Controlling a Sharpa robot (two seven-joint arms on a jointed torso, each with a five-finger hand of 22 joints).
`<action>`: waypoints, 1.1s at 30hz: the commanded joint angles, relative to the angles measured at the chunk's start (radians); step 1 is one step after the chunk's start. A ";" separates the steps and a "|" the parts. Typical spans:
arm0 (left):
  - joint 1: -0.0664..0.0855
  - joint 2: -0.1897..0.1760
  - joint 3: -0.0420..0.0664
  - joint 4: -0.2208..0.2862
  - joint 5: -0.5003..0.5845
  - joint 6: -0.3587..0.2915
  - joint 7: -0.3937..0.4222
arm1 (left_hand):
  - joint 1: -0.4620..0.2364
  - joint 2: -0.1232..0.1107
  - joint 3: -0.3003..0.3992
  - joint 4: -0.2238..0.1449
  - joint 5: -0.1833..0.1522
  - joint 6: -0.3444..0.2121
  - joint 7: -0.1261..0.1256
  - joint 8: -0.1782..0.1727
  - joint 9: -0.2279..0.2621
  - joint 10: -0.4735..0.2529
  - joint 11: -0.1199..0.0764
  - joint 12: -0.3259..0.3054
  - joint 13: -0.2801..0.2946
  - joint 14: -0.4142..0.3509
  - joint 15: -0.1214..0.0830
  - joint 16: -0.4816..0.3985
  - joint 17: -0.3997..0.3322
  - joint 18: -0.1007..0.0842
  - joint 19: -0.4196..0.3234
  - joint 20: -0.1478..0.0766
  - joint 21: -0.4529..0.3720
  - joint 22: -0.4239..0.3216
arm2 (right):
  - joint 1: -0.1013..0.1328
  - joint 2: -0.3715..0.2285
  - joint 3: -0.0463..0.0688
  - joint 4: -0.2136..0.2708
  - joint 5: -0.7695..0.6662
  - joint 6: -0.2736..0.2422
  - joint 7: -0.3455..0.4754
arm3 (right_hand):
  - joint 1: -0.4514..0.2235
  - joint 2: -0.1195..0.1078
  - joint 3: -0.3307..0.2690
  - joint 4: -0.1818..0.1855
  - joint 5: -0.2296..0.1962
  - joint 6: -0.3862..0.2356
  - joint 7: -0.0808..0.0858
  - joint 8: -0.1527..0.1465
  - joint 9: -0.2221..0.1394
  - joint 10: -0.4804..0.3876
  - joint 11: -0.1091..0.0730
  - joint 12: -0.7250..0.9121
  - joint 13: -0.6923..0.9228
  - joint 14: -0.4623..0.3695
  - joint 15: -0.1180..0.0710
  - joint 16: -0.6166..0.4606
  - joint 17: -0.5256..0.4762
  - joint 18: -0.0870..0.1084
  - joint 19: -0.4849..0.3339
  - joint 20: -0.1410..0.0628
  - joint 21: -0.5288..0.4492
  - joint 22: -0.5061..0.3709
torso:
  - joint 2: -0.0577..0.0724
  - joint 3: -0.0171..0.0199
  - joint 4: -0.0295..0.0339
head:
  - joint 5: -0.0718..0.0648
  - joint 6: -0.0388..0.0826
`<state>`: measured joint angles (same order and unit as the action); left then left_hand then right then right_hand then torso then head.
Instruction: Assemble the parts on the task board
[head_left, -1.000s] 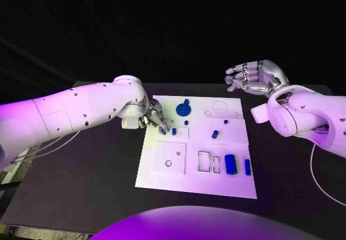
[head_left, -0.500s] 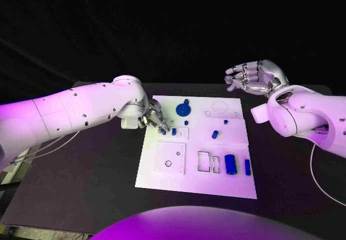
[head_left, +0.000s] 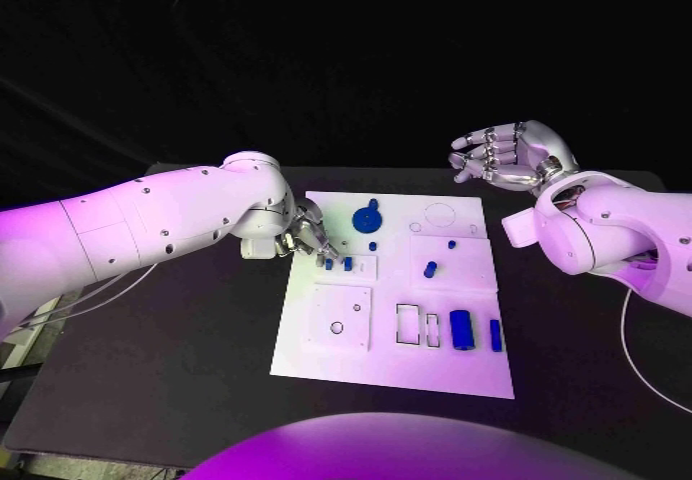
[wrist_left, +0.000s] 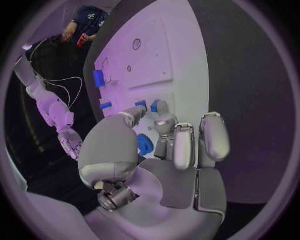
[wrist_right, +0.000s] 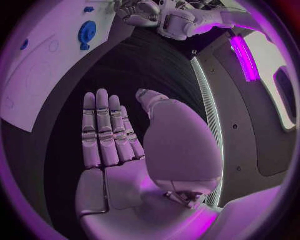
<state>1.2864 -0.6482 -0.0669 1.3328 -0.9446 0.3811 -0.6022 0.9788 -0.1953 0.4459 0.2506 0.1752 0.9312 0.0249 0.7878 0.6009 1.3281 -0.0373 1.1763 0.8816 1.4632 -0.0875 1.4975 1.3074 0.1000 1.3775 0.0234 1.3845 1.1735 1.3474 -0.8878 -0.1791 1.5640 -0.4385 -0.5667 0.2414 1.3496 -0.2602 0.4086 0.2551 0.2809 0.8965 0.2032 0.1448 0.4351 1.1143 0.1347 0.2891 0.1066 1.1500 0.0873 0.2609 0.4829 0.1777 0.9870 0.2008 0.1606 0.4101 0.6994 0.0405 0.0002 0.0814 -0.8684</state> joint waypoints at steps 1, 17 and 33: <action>0.000 -0.008 0.008 0.016 0.008 -0.047 0.026 | 0.004 -0.003 -0.017 0.015 -0.013 0.007 0.001 -0.006 -0.002 -0.002 -0.004 -0.008 -0.007 0.071 -0.006 0.001 0.120 -0.018 0.000 -0.005 -0.007 -0.003 | -0.001 0.000 0.000 0.001 -0.003 0.015 0.012 | -0.009 0.004 -0.004 -0.003 -0.003 -0.001 0.006 -0.005 -0.002 -0.009 0.004 -0.004 -0.006 -0.011 0.003 -0.011 -0.004 0.003 -0.010 0.004 -0.008 -0.006 | 0.000 -0.0003 -0.0005 | -0.001 0.001; 0.000 -0.059 0.056 0.102 0.066 -0.308 0.281 | 0.196 0.040 -0.046 0.019 0.015 -0.202 0.078 -0.024 0.002 -0.281 0.064 -0.187 -0.298 -0.011 0.048 -0.107 -0.071 0.053 -0.217 0.035 -0.249 -0.384 | -0.004 -0.001 0.000 -0.003 0.001 0.015 0.017 | -0.008 0.006 -0.004 -0.005 -0.002 -0.002 0.007 -0.005 -0.002 -0.011 0.005 -0.005 -0.011 -0.015 0.004 -0.017 -0.007 0.003 -0.013 0.006 -0.012 -0.010 | -0.002 0.0001 0.0009 | -0.009 0.016; -0.018 0.001 -0.002 0.065 -0.320 -0.579 0.709 | 0.473 -0.062 0.087 -0.157 0.001 -0.256 0.168 -0.256 -0.258 -0.530 0.170 -0.569 -0.650 -0.476 0.148 -0.499 -0.678 0.083 -0.475 0.127 -0.543 -0.636 | -0.007 0.000 0.000 -0.009 -0.015 0.018 0.034 | 0.010 0.015 0.023 -0.027 -0.001 0.043 -0.003 0.016 -0.001 -0.011 0.000 -0.025 -0.038 -0.014 0.003 -0.040 -0.018 0.005 -0.010 0.008 -0.024 -0.029 | 0.001 -0.0009 0.0008 | -0.020 0.037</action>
<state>1.2703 -0.6537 -0.0682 1.4043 -1.1054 -0.1162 -0.0295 1.4462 -0.2572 0.5331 0.0965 0.1801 0.6727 0.1837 0.5335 0.3447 0.7941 0.1322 0.6110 0.2357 0.9930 0.0646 0.9962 0.6311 0.1709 0.9092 0.1480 0.8405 0.5370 1.3414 -0.8880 -0.1792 1.5546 -0.4399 -0.5650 0.2581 1.3540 -0.2484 0.4281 0.2302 0.2809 0.9333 0.1995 0.1585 0.4356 1.1039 0.1376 0.2699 0.0691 1.1411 0.0891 0.2257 0.4651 0.1778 0.9821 0.2057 0.1430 0.3824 0.6990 0.0397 0.0009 0.0637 -0.8347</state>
